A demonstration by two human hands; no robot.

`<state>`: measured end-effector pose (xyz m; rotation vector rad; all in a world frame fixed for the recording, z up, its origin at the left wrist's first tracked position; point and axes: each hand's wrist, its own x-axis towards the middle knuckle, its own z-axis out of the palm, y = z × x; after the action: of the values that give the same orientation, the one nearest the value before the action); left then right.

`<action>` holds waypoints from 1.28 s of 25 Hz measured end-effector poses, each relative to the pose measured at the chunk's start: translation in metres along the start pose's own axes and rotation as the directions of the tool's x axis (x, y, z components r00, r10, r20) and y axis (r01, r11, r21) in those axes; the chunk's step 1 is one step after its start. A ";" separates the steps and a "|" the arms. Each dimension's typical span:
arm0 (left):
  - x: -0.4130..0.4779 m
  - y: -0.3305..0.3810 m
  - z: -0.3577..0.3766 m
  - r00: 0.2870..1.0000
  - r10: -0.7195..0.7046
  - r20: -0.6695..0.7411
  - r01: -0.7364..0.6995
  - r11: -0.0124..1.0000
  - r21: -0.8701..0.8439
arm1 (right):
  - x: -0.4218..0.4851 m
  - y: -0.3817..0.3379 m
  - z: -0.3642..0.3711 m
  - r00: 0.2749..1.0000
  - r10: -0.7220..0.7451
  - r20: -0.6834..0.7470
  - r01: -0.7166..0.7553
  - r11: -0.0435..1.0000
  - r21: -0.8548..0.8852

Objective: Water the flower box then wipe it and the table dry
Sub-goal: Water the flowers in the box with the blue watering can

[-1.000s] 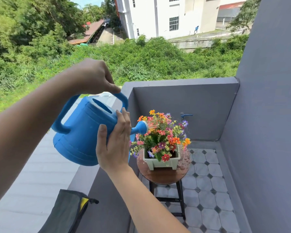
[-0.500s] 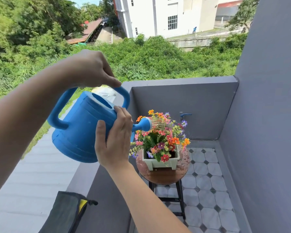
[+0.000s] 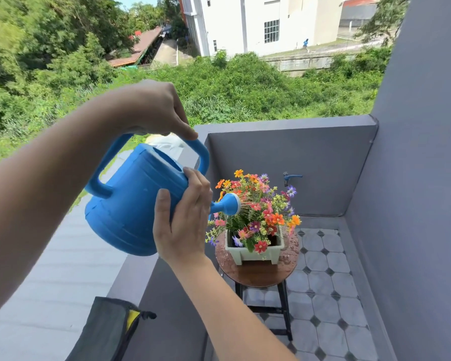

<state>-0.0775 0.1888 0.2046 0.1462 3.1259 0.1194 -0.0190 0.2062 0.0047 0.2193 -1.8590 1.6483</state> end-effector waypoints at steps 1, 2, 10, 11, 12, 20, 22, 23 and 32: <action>0.003 0.001 0.000 1.000 0.006 -0.010 -0.006 1.000 -0.007 | 0.004 0.003 -0.001 1.000 -0.006 -0.009 0.006 1.000 -0.008; 0.007 0.002 -0.001 1.000 0.009 -0.018 -0.009 1.000 -0.017 | 0.010 0.005 -0.001 1.000 -0.014 -0.012 0.013 1.000 -0.014; 0.021 -0.012 -0.006 0.998 -0.015 -0.058 0.013 1.000 -0.028 | 0.030 0.010 0.009 0.996 -0.019 0.082 0.019 1.000 -0.001; 0.021 -0.013 -0.005 0.999 -0.017 -0.046 0.016 1.000 -0.021 | 0.027 0.008 0.010 0.996 -0.014 0.093 0.013 1.000 0.005; 0.022 -0.013 -0.005 0.999 -0.021 -0.030 0.021 1.000 -0.019 | 0.024 0.007 0.009 0.995 -0.008 0.101 0.007 1.000 0.011; 0.037 0.002 -0.003 1.000 0.002 0.023 -0.001 0.999 -0.042 | 0.036 0.016 -0.002 0.999 0.000 0.046 0.001 1.000 -0.029; 0.040 0.002 -0.005 1.000 -0.001 -0.008 0.001 0.999 -0.032 | 0.045 0.019 0.000 0.997 0.003 0.083 -0.001 1.000 -0.026; 0.042 0.000 -0.007 1.000 -0.012 -0.023 0.011 1.000 -0.029 | 0.048 0.019 0.002 0.995 0.002 0.098 0.000 1.000 -0.021; 0.044 -0.018 -0.009 0.997 -0.078 0.012 0.077 0.996 0.045 | 0.036 0.002 0.013 0.961 0.095 0.258 -0.099 0.995 0.001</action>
<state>-0.1235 0.1747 0.2117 0.0256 3.1162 0.0477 -0.0525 0.2048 0.0233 0.3698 -2.0800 1.7692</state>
